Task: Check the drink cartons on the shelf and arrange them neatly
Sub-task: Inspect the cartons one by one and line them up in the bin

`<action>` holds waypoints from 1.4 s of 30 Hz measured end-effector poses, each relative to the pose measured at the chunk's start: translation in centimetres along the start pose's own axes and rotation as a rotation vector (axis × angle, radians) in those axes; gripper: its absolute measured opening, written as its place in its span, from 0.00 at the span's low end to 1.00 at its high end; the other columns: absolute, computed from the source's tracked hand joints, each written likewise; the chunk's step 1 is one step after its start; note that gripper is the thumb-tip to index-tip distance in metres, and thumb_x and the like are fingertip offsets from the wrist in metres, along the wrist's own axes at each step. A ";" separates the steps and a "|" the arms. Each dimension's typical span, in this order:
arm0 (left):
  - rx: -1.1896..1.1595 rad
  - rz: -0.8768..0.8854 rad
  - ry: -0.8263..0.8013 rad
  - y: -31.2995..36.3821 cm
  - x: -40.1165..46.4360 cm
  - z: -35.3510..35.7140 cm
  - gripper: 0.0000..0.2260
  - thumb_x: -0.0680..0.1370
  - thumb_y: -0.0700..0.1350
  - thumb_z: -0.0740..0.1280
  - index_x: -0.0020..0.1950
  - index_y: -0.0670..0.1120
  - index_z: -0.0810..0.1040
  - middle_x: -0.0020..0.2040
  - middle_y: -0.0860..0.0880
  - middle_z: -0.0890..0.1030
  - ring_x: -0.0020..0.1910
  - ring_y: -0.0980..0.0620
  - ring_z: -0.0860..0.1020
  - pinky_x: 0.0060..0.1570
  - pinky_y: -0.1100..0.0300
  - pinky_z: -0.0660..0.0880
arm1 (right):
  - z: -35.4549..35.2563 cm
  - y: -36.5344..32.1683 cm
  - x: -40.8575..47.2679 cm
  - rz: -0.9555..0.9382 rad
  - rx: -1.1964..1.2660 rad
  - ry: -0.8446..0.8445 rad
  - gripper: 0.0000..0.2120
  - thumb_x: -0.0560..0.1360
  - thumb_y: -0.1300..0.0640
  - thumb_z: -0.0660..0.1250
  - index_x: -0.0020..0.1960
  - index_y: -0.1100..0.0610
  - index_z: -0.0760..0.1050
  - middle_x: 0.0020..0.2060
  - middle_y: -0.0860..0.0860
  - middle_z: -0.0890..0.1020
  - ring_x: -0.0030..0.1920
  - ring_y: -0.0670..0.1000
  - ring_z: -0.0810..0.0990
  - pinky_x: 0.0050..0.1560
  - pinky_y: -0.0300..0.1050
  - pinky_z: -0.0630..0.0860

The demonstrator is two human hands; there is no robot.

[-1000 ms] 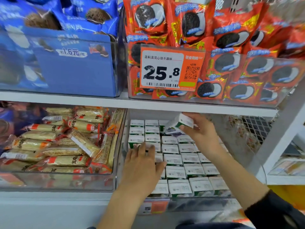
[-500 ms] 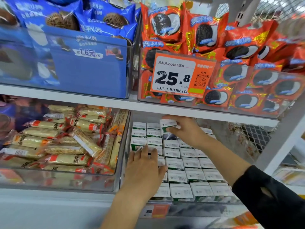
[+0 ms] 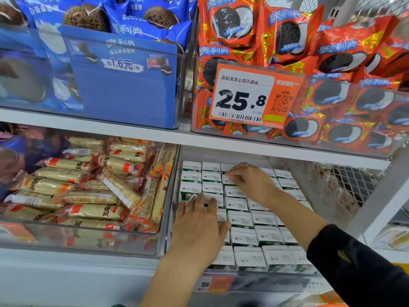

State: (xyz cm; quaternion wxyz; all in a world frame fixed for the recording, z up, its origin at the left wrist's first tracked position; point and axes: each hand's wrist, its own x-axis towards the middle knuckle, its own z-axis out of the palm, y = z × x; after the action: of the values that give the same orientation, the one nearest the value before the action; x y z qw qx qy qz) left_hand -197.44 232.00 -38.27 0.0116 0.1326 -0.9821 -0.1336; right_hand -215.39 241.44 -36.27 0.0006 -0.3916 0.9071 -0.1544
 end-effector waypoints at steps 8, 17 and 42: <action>0.022 0.000 -0.010 0.2 -0.1 -0.4 0.29 0.81 0.61 0.50 0.78 0.49 0.52 0.79 0.44 0.52 0.77 0.45 0.53 0.75 0.48 0.46 | -1.3 0.3 3.2 0.112 -0.187 -0.110 0.16 0.79 0.51 0.62 0.66 0.51 0.73 0.64 0.50 0.77 0.59 0.53 0.77 0.58 0.44 0.72; 0.025 -0.017 -0.001 0.5 0.0 -0.4 0.24 0.83 0.55 0.48 0.77 0.49 0.54 0.78 0.45 0.53 0.76 0.44 0.56 0.75 0.47 0.48 | -1.8 -0.9 5.1 0.125 -0.353 -0.265 0.19 0.78 0.47 0.63 0.66 0.53 0.69 0.59 0.52 0.76 0.58 0.55 0.75 0.57 0.46 0.74; -0.303 0.026 0.349 0.5 -0.1 -1.4 0.23 0.81 0.57 0.56 0.75 0.53 0.61 0.72 0.53 0.69 0.65 0.52 0.73 0.60 0.58 0.70 | -1.0 -2.6 -7.8 0.108 0.833 0.667 0.08 0.77 0.55 0.66 0.56 0.47 0.76 0.48 0.38 0.80 0.47 0.38 0.79 0.42 0.30 0.76</action>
State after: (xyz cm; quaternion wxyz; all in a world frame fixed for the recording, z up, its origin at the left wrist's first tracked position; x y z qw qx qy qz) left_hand -197.37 232.13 -36.79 0.2027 0.1379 -0.9355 -0.2543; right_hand -208.28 245.62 -35.55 -0.1242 -0.2406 0.7388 -0.6172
